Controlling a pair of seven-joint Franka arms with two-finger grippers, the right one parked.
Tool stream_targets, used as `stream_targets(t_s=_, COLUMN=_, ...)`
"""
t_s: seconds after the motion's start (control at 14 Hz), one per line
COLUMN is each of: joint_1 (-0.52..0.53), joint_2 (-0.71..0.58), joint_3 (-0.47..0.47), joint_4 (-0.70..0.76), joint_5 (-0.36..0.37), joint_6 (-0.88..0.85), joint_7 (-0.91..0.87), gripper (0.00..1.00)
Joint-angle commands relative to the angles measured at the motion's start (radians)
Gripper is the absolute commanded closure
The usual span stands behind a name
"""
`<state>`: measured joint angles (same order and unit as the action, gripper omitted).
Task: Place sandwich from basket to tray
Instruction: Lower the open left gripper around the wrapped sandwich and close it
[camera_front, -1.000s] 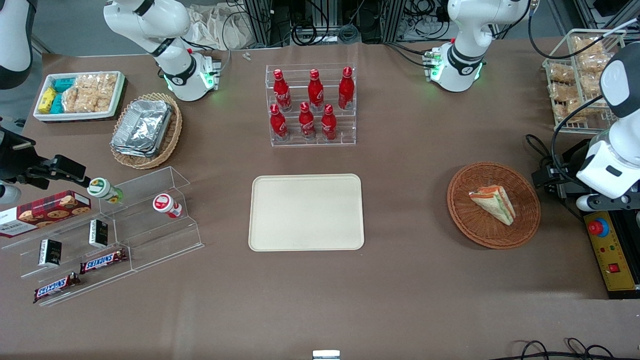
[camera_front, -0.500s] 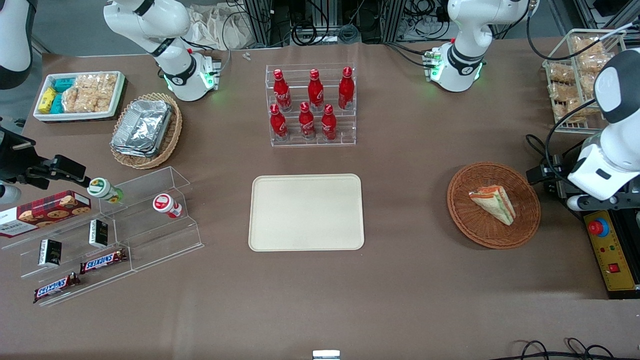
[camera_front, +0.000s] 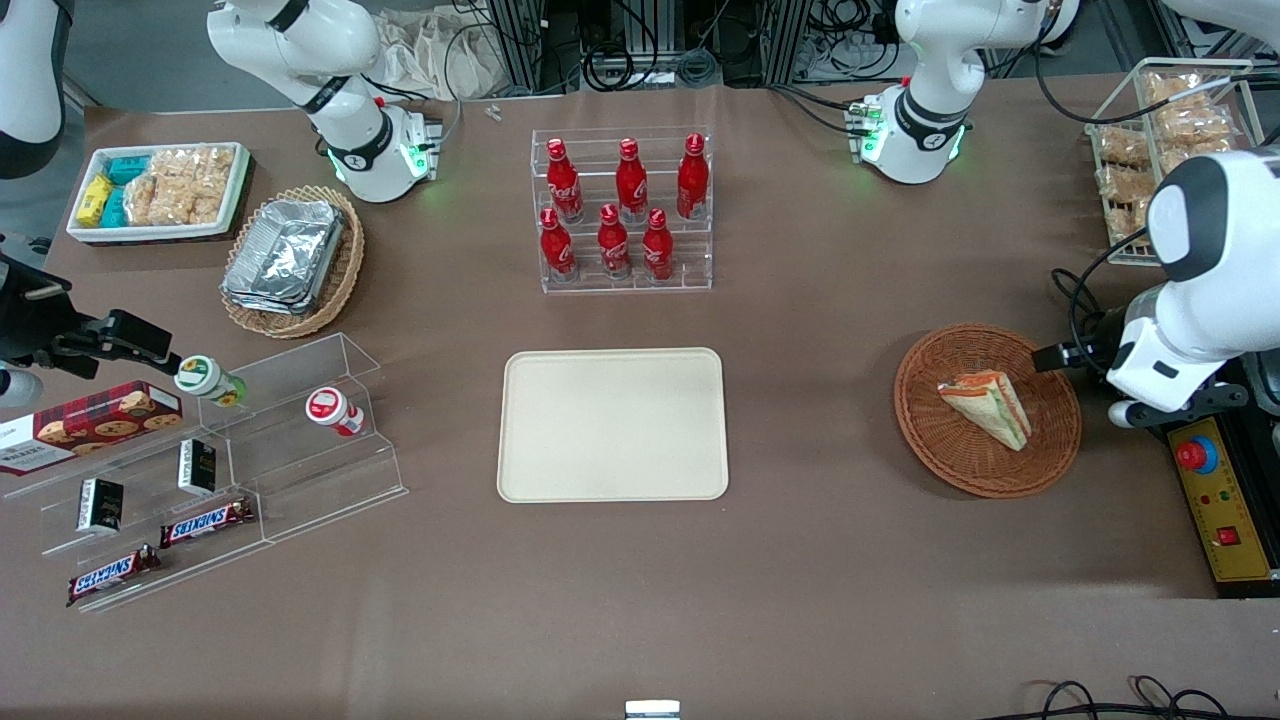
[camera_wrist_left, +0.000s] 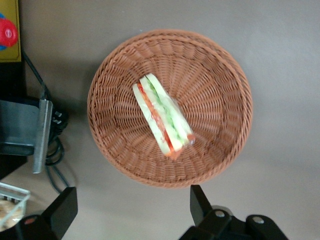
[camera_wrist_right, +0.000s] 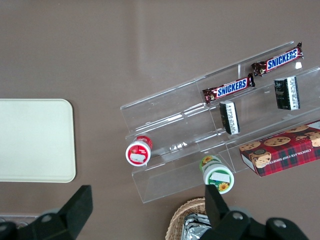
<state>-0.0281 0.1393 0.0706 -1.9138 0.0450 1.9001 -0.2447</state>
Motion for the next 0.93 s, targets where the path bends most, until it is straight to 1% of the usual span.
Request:
stream_targets(t_s=0.0, joint_1=-0.001, joint_2=-0.001, joint_3=-0.006, joint_4=-0.129, joint_5=-0.004, joint_6=0.178, joint_7=-0.195, gripper=0.01)
stream_targets(t_s=0.36, joint_1=-0.012, joint_2=0.072, joint_3=-0.011, joint_4=-0.226, joint_5=-0.005, joint_6=0.394, joint_7=-0.465, gripper=0.01)
stream_targets(t_s=0.57, joint_1=-0.012, joint_2=0.095, joint_3=-0.009, joint_4=-0.280, joint_5=-0.005, joint_6=0.490, joint_7=-0.507, gripper=0.01)
stream_targets(t_s=0.71, joint_1=-0.012, joint_2=0.120, joint_3=-0.009, joint_4=-0.283, joint_5=-0.005, joint_6=0.526, joint_7=-0.557, gripper=0.02)
stream_targets(t_s=0.79, joint_1=-0.013, joint_2=0.134, joint_3=-0.011, joint_4=-0.283, joint_5=-0.005, joint_6=0.537, joint_7=-0.588, gripper=0.03)
stream_targets(t_s=0.86, joint_1=-0.024, joint_2=0.141, joint_3=-0.011, joint_4=-0.281, joint_5=-0.005, joint_6=0.545, joint_7=-0.614, gripper=0.07)
